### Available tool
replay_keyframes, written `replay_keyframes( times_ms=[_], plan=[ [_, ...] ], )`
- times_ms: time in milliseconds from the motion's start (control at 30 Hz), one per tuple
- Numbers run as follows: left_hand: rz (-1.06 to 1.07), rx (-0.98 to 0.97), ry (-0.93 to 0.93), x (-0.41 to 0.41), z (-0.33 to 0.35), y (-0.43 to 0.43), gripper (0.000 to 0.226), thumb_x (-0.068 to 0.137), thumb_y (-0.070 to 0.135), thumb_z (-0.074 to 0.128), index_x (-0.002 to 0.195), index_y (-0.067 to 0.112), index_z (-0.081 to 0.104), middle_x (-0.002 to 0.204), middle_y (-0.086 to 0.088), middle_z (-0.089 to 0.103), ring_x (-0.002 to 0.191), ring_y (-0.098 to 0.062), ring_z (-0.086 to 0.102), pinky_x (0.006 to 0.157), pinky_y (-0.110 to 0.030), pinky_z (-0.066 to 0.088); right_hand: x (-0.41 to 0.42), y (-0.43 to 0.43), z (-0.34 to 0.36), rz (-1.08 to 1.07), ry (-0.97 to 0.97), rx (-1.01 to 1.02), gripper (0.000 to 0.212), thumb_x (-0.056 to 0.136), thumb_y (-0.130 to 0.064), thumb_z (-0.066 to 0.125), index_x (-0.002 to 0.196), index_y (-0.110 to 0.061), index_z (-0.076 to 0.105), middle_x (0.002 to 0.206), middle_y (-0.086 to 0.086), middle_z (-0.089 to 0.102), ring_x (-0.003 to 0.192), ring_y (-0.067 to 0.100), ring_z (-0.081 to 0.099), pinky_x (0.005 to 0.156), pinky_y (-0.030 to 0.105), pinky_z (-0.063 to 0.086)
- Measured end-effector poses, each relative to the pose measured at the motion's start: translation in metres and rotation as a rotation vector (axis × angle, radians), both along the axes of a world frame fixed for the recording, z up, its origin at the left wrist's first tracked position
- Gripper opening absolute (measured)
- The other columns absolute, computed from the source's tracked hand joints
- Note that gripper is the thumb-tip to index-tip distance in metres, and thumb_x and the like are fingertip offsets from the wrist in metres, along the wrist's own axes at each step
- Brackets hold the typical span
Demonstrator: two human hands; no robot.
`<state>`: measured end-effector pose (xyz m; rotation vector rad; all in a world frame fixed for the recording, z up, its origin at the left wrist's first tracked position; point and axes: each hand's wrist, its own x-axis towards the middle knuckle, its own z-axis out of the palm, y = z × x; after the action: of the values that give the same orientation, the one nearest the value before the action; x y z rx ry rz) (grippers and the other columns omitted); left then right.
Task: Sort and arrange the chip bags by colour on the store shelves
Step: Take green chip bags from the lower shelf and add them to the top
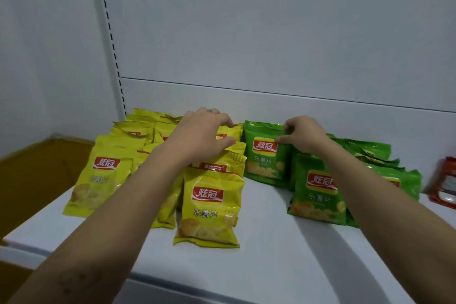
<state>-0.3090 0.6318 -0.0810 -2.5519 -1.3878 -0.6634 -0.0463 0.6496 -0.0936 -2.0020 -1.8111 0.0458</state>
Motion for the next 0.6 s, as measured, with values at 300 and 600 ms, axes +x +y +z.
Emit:
replay_keyframes(
  times_ms=[300,600],
  plan=[
    [-0.044,-0.094,-0.034,0.002,-0.008,0.003,0.04,0.088,0.051,0.059,0.123,0.033,0.057,0.127,0.007,0.058,0.119,-0.015,0.049,0.103,-0.041,0.038,-0.006,0.005,-0.005,-0.055,-0.485,0.034,0.051,0.082,-0.061,0.06,0.119,-0.026,0.062,0.114,0.004,0.061,0.11,0.025,0.05,0.093,0.039,0.035],
    [-0.003,-0.067,-0.119,0.021,-0.006,-0.037,0.044,0.085,0.044,0.066,0.126,0.031,0.056,0.125,0.007,0.06,0.118,-0.015,0.052,0.102,-0.039,0.039,-0.01,-0.036,0.012,0.109,-0.382,0.095,0.073,0.081,-0.065,0.059,0.142,-0.029,0.039,0.144,0.006,0.042,0.135,0.027,0.033,0.114,0.049,0.018]
  ],
)
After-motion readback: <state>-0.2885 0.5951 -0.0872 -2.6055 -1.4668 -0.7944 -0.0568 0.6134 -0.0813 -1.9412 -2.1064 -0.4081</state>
